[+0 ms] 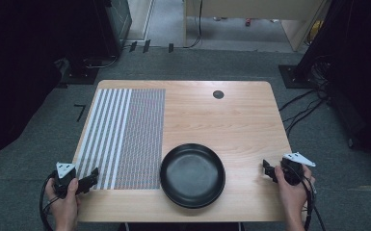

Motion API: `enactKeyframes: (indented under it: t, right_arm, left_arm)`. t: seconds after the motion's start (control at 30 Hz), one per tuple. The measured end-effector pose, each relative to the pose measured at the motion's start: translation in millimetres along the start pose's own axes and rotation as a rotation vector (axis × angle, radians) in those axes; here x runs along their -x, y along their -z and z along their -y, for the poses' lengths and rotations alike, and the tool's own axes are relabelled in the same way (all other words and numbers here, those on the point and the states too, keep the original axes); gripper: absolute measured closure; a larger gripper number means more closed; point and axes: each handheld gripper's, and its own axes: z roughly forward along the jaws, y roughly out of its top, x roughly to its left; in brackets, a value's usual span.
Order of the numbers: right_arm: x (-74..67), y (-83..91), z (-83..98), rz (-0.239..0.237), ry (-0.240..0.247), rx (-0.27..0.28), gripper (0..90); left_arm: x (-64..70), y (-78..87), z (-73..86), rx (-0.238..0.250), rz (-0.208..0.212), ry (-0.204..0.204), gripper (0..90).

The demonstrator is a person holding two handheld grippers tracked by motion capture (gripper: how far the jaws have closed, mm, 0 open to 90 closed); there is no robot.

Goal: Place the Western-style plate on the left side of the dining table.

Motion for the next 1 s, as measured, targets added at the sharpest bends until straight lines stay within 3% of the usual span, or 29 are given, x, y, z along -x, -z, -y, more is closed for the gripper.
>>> enactKeyframes:
  t: [0.17, 0.2, 0.23, 0.4, 0.63, 1.0]
  right_arm:
    - [-3.1, -1.1, -0.1, 0.016, 0.028, -0.01, 16.7]
    - [-5.1, -2.1, -0.3, 0.026, 0.042, -0.021, 13.5]
    - [-5.6, -2.5, -0.4, 0.029, 0.046, -0.024, 13.1]
    - [-6.0, -2.6, -0.4, 0.037, 0.036, -0.026, 12.8]
    - [-8.4, -3.0, -2.0, 0.059, 0.012, -0.024, 13.7]
    - [-15.3, 7.9, -6.1, 0.043, -0.025, 0.031, 14.2]
  left_arm:
    - [4.0, 2.9, -2.7, 0.019, 0.007, 0.01, 15.3]
    - [5.8, 4.8, -5.0, 0.026, 0.031, 0.025, 15.2]
    - [7.6, 6.3, -7.0, 0.034, 0.03, 0.019, 14.8]
    - [14.9, 12.2, -14.1, 0.063, 0.043, 0.015, 14.7]
    - [29.4, 13.6, -18.0, 0.067, 0.059, 0.007, 14.7]
    - [41.8, 18.3, -21.3, 0.09, 0.091, 0.006, 14.7]
